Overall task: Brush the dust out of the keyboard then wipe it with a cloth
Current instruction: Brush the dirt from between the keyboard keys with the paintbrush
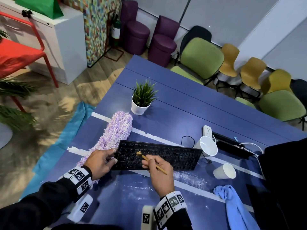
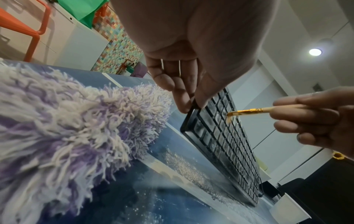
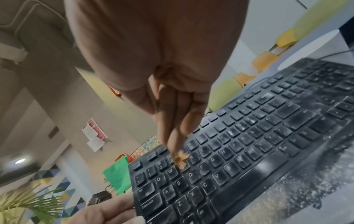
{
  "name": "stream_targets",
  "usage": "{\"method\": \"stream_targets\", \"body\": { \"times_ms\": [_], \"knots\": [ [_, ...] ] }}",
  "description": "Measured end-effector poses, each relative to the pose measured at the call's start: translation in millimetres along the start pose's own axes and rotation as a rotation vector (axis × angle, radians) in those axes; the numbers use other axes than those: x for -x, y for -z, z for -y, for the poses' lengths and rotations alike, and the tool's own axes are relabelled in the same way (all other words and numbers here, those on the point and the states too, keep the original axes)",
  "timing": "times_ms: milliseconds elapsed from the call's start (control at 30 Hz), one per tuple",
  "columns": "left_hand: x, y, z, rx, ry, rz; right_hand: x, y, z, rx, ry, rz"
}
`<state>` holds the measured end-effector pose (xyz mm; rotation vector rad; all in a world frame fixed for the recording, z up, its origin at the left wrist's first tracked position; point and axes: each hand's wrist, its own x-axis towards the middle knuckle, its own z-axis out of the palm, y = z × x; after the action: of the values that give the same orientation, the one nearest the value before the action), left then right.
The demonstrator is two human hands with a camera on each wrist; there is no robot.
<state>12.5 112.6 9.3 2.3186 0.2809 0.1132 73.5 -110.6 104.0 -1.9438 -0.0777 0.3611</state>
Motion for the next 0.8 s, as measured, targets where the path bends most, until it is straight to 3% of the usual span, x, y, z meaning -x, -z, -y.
{"method": "stream_targets", "body": {
  "times_ms": [100, 267, 433, 600, 733, 800],
  "knots": [
    [0.3, 0.2, -1.7, 0.007, 0.009, 0.003, -2.7, 1.5, -2.2, 0.04, 0.026, -0.179],
    [-0.9, 1.7, -5.1, 0.011, 0.022, -0.01, 13.1, -22.9, 6.7, 0.022, 0.092, 0.095],
    [1.9, 2.3, -8.0, 0.059, 0.03, -0.007, 13.9, -24.8, 3.2, -0.039, 0.102, -0.01],
    [1.6, 1.0, -0.1, 0.052, -0.025, -0.021, 22.6, -43.9, 7.4, 0.101, 0.202, 0.209],
    [1.2, -0.7, -1.6, 0.073, 0.002, -0.004, 17.5, -29.2, -4.1, -0.015, 0.085, 0.04],
    [1.5, -0.6, -2.4, 0.067, 0.017, -0.005, 17.4, -20.3, -11.6, -0.044, 0.033, 0.032]
  ]
}}
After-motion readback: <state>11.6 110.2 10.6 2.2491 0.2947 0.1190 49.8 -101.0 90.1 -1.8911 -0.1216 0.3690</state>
